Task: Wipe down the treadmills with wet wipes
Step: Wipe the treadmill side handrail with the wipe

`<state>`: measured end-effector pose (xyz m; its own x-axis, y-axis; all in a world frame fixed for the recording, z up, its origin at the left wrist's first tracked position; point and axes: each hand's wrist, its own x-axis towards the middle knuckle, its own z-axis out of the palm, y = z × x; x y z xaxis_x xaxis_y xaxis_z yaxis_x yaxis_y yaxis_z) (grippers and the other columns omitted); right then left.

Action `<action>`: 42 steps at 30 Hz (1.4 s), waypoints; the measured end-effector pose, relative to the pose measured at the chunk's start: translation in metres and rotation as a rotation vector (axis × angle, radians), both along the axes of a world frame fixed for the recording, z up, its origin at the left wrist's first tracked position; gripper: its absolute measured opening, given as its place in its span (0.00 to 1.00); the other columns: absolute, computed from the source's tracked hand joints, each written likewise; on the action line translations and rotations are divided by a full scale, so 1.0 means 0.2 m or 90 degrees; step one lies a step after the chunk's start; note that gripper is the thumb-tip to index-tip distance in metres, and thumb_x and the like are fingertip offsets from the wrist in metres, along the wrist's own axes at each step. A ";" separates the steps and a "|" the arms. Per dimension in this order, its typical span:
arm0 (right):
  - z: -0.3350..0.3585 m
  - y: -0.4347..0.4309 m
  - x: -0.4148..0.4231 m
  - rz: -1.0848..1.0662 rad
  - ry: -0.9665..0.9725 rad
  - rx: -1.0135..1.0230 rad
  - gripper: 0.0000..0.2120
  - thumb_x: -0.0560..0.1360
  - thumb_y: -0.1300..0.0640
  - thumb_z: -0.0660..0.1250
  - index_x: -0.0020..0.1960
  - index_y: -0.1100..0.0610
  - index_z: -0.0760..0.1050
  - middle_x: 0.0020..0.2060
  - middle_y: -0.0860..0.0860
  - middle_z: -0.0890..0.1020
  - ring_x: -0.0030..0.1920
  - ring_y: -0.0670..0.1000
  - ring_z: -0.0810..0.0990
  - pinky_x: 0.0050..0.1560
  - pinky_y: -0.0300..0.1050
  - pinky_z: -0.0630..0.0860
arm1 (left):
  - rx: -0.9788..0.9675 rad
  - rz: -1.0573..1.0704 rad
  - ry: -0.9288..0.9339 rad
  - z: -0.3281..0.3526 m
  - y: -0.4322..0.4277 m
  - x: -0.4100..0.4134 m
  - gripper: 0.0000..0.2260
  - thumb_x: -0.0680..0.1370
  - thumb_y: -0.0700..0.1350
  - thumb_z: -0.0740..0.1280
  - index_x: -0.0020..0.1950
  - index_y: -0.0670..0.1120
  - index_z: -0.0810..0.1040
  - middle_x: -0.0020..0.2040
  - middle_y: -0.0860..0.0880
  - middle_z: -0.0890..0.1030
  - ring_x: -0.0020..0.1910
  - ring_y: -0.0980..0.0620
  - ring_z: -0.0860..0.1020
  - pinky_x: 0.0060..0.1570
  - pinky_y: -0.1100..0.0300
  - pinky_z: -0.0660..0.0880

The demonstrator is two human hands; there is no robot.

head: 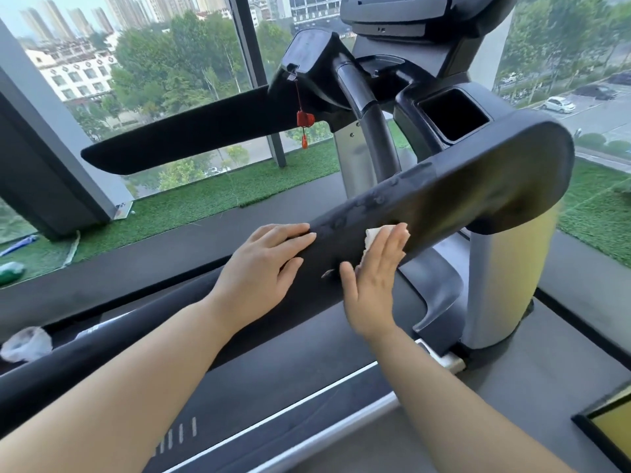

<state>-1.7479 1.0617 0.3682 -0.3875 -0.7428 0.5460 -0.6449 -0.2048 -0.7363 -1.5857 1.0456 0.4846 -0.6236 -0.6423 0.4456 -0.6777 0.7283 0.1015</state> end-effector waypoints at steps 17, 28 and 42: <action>-0.01 0.01 -0.04 -0.001 0.216 -0.059 0.33 0.82 0.40 0.44 0.77 0.56 0.33 0.76 0.57 0.36 0.76 0.55 0.35 0.75 0.49 0.35 | -0.112 -0.014 0.045 -0.10 0.00 -0.03 0.16 0.77 0.41 0.59 0.60 0.41 0.80 0.60 0.47 0.80 0.59 0.47 0.78 0.57 0.50 0.76; -0.01 0.01 0.01 -0.004 0.177 -0.034 0.35 0.81 0.38 0.43 0.76 0.57 0.33 0.75 0.53 0.33 0.76 0.54 0.33 0.74 0.49 0.34 | -0.119 -0.012 0.054 -0.10 0.00 -0.03 0.16 0.77 0.42 0.58 0.60 0.42 0.80 0.59 0.48 0.80 0.58 0.48 0.79 0.58 0.53 0.75; -0.04 0.01 -0.02 0.000 0.196 -0.040 0.33 0.81 0.38 0.43 0.76 0.54 0.32 0.75 0.52 0.33 0.75 0.52 0.33 0.74 0.46 0.33 | -0.121 -0.010 0.049 -0.10 0.00 -0.03 0.17 0.77 0.42 0.57 0.59 0.41 0.81 0.59 0.47 0.80 0.57 0.47 0.79 0.57 0.53 0.76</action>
<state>-1.7518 1.0638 0.3604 -0.1973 -0.7036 0.6826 -0.8355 -0.2436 -0.4926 -1.5912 1.0463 0.4652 -0.5926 -0.5325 0.6044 -0.6613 0.7500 0.0123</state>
